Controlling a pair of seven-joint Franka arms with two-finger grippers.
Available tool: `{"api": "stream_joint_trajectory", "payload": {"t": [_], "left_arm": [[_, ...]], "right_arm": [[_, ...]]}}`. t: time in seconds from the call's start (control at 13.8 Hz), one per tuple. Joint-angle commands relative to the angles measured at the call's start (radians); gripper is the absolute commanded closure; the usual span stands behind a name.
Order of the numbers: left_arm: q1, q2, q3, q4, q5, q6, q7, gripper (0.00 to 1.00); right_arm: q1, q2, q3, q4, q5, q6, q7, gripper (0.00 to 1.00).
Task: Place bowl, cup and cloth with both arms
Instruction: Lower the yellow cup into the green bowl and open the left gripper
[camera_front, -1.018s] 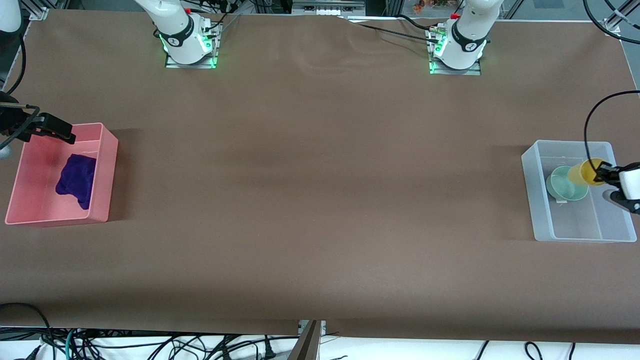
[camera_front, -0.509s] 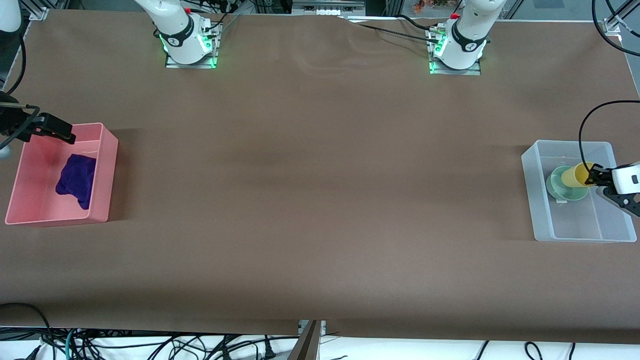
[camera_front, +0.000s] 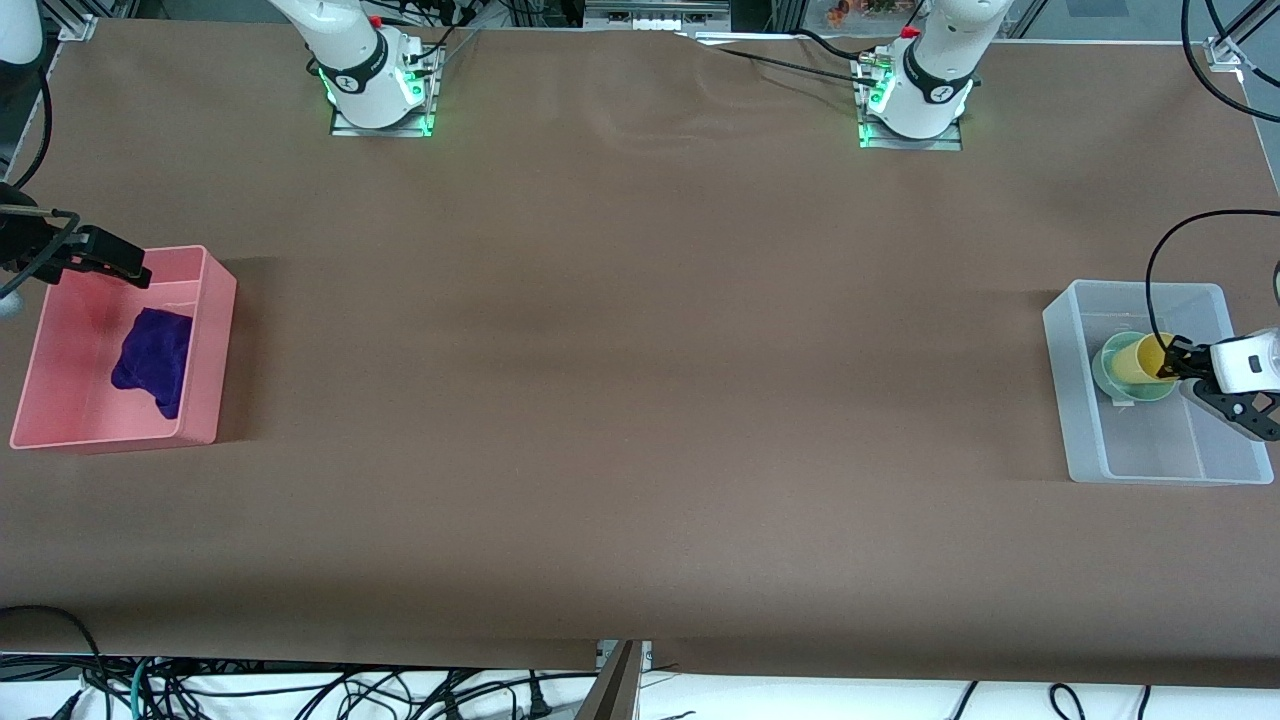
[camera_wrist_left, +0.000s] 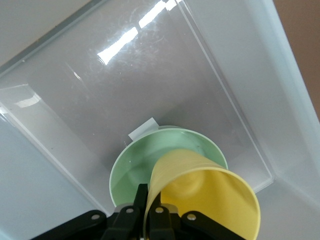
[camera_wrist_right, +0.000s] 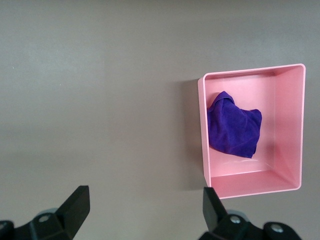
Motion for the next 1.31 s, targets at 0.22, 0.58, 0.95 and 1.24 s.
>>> {"api": "stream_joint_trajectory", "payload": {"t": [0.22,0.58,0.95,1.24], "left_arm": [[0.016,-0.023,-0.026,-0.005,0.023,-0.002,0.043,0.0],[0.008,-0.196,-0.177,0.037,0.0,-0.237,-0.012,0.0],[0.007,-0.269,-0.447,0.097,-0.091,-0.486,-0.377,0.0],[0.007,-0.27,-0.638,0.104,-0.091,-0.542,-0.614,0.0]], "right_arm": [[-0.003,0.01,0.002,0.028,0.014,-0.012,-0.008,0.0],[-0.004,0.01,0.0,0.028,0.014,-0.012,-0.008,0.0],[-0.003,0.01,0.0,0.028,0.014,-0.011,-0.008,0.0],[-0.003,0.01,0.0,0.028,0.014,-0.011,-0.009,0.0]]}}
